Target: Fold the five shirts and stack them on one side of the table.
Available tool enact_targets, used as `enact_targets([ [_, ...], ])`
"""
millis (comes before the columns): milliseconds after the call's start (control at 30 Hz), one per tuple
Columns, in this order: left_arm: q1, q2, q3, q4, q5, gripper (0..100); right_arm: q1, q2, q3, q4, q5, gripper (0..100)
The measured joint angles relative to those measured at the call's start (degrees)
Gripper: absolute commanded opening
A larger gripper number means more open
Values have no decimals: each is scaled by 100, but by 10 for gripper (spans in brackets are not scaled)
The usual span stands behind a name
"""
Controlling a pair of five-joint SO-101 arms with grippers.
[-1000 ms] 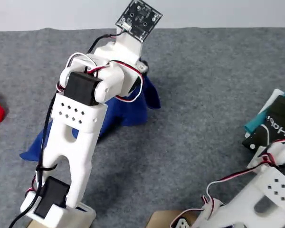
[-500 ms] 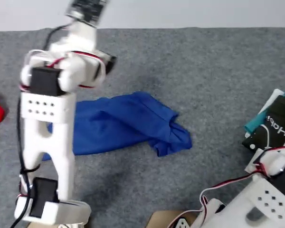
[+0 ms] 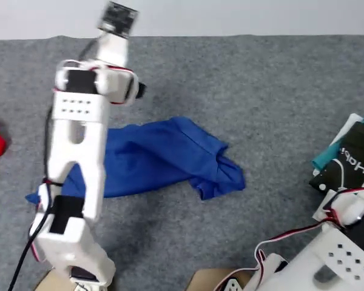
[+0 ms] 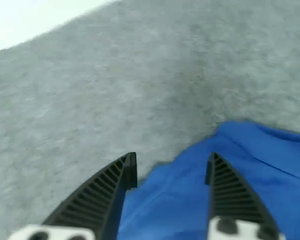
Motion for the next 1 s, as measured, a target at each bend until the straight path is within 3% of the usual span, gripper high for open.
enact_targets([
  [300,923,1363,-800,-18,0,232,0,0,0,0,0,10],
  [567,1266,2989,-2119,9,0,232,0,-18,431,0,0,10],
  [867,1380,4677,-3727,800,0,228,0,-18,510,0,0,10],
  [1000,1380,5204,-4527,1187,-9,129,0,-18,510,0,0,10],
])
